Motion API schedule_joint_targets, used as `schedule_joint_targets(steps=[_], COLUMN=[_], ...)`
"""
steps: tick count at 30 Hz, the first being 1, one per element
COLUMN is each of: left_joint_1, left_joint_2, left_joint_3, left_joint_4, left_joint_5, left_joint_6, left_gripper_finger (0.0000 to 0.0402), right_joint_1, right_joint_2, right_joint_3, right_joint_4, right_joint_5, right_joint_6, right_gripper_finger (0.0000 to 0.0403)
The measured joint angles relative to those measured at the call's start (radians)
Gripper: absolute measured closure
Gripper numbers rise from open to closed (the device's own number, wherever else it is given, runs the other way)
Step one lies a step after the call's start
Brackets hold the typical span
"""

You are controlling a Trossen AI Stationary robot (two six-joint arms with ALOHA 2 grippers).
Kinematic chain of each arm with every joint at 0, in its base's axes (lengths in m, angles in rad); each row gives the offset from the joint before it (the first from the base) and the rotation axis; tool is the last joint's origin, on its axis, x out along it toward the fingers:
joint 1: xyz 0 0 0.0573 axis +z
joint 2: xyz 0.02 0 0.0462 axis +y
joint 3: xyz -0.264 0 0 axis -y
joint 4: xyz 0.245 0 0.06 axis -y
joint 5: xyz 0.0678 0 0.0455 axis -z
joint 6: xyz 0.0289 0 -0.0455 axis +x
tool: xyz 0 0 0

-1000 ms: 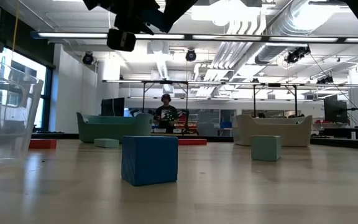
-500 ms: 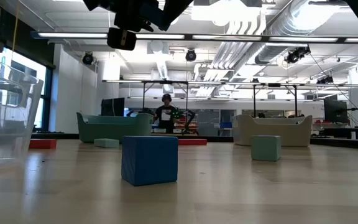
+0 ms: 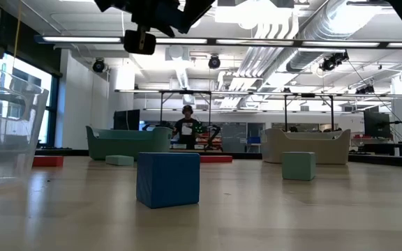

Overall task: Sort & place blocks by color
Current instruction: Put the blue block into the green bin

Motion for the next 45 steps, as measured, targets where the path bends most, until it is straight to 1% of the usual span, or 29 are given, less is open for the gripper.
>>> schedule_joint_targets(steps=[6,7,13,16,19,26,31,45], left_joint_1=[-0.005,-0.008,-0.014,-0.014,-0.014,0.016,0.055,0.173], left_joint_2=[0.0,0.0,0.0,0.0,0.0,0.0,0.0,0.0], left_joint_3=[0.0,0.0,0.0,0.0,0.0,0.0,0.0,0.0], left_joint_4=[0.001,0.001,0.016,0.011,0.01,-0.018,-0.034,-0.199], left_joint_5=[0.001,0.0,-0.007,-0.016,-0.036,-0.073,-0.14,-0.428], left_joint_6=[-0.002,0.0,0.033,0.04,0.048,0.084,0.124,0.256], left_gripper_finger=[0.0364,0.0364,0.0367,0.0367,0.0367,0.0367,0.0367,0.0367], right_joint_1=[-0.002,-0.002,0.0,0.003,0.003,-0.003,-0.018,-0.12], right_joint_2=[-0.001,-0.001,-0.001,-0.001,-0.001,-0.001,-0.001,-0.001], right_joint_3=[0.0,0.0,0.001,0.001,0.002,0.002,0.002,0.002], right_joint_4=[0.001,0.001,0.017,0.011,-0.023,-0.116,-0.159,-0.26], right_joint_5=[-0.025,-0.026,-0.037,0.012,0.071,0.16,0.233,0.224], right_joint_6=[-0.003,-0.005,-0.032,-0.034,-0.036,-0.025,-0.024,0.026], right_gripper_finger=[0.0296,0.0291,0.0212,0.0182,0.0165,0.0159,0.0159,0.0158])
